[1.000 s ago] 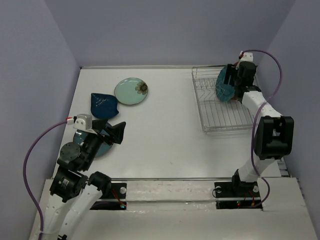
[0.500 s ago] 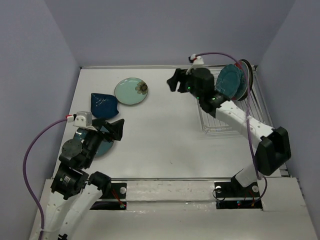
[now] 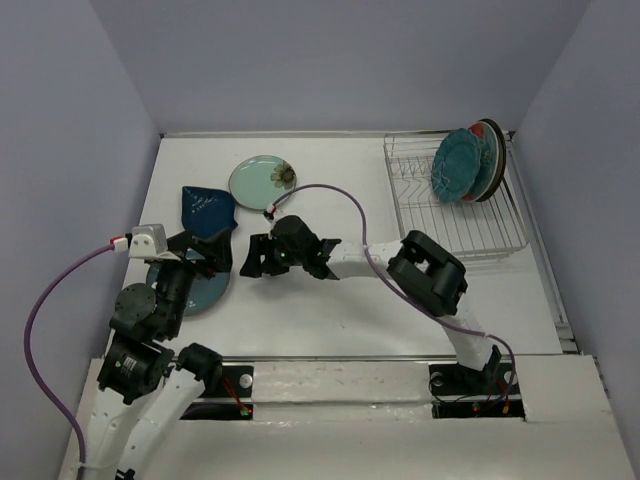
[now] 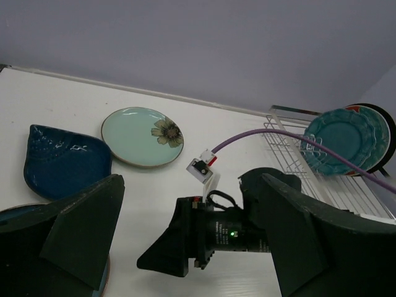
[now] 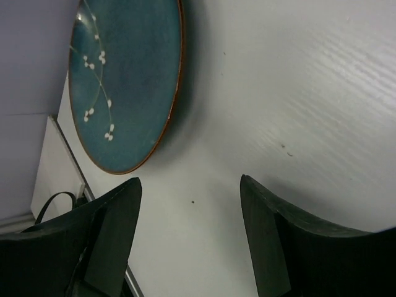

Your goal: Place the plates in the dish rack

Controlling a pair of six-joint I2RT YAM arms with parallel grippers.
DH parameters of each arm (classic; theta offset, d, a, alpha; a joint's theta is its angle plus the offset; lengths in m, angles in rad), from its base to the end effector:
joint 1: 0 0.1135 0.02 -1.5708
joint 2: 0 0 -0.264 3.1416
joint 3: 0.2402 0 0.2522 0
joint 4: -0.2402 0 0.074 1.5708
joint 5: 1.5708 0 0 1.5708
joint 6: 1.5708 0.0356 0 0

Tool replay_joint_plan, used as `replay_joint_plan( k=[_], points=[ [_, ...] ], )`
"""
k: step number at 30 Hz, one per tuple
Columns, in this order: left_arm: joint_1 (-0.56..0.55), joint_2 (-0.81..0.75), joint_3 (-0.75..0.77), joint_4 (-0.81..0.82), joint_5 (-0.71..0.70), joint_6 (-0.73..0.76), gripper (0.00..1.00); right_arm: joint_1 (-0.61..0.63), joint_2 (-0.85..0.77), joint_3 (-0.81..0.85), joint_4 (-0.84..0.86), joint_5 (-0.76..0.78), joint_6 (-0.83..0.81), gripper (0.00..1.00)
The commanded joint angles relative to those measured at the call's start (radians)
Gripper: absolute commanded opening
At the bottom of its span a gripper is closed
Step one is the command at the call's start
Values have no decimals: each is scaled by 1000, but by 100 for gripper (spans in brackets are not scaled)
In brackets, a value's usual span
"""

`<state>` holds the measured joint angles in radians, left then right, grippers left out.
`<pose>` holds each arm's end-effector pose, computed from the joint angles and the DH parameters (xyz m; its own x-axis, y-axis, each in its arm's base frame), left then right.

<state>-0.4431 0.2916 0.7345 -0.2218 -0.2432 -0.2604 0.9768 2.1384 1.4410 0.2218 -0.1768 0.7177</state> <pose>0.0657 -0.0217 0.3724 0.1390 -0.3425 -0.9292 0.2480 0.9204 -0.3022 0.2664 0.4056 0.1748 -0.7871 -0.0087 -0.6168 -0.5119 0.5670 0.6453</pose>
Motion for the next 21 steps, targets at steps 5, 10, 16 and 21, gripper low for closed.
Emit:
replay_joint_plan(
  k=[5,10,16,21],
  points=[
    [20,1,-14,55,7,-2,99,30,182,197,99,-110,160,68],
    [55,3,-17,64,51,1,99,30,293,294,94,-150,224,63],
    [70,-8,-20,67,70,3,99,30,439,444,79,-202,317,58],
    [73,-12,-20,70,74,6,99,30,511,521,70,-260,362,55]
  ],
)
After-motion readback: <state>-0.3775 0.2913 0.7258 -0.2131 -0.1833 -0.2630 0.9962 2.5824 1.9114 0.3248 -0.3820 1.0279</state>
